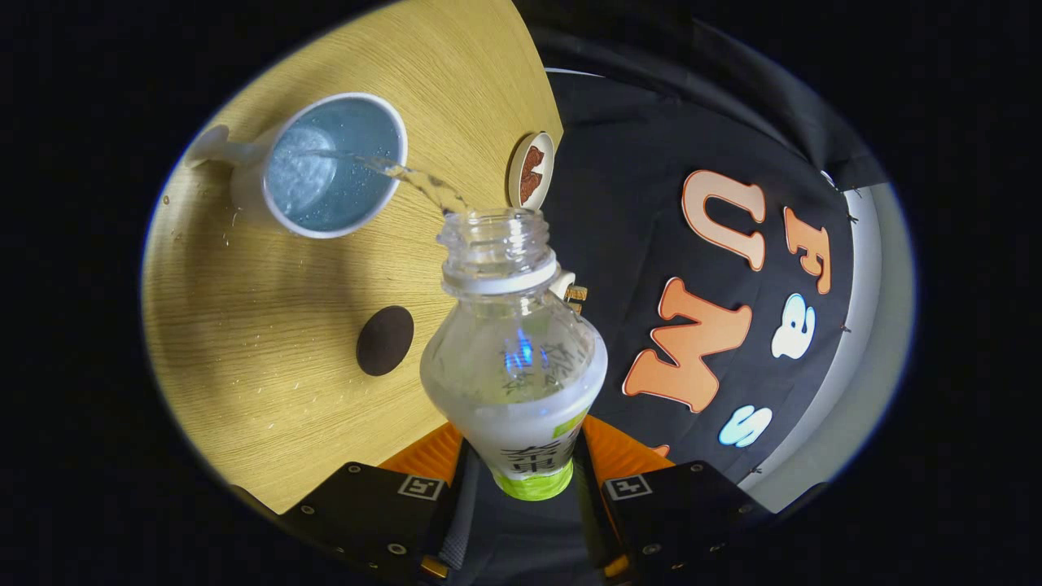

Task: Take the bottle from table, then pour the juice into the cup, finally place the bottle on the coaster

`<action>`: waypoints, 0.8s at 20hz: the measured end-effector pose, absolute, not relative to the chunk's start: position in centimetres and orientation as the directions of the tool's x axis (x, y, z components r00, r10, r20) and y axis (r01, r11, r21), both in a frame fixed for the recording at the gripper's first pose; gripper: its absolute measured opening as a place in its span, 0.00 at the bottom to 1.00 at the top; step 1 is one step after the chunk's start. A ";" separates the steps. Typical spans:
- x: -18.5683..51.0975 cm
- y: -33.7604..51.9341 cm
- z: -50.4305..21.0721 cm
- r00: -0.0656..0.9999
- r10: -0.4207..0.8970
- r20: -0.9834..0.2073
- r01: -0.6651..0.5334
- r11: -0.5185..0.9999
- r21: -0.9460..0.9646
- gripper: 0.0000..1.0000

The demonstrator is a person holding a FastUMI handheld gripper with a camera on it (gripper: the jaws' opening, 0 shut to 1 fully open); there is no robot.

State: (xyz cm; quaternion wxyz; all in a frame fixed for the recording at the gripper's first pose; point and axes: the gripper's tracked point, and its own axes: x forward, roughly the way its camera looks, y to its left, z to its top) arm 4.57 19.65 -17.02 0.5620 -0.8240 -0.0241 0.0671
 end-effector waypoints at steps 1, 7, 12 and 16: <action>4.5 19.7 -16.9 0.990 0.117 -0.083 -0.034 -0.372 -0.927 0.57; 4.6 19.7 -16.7 0.989 0.123 -0.079 -0.024 -0.397 -0.918 0.57; 4.7 20.0 -16.3 0.989 0.130 -0.069 -0.009 -0.416 -0.909 0.57; 4.6 20.5 -16.3 0.987 0.142 -0.075 -0.007 -0.431 -0.902 0.57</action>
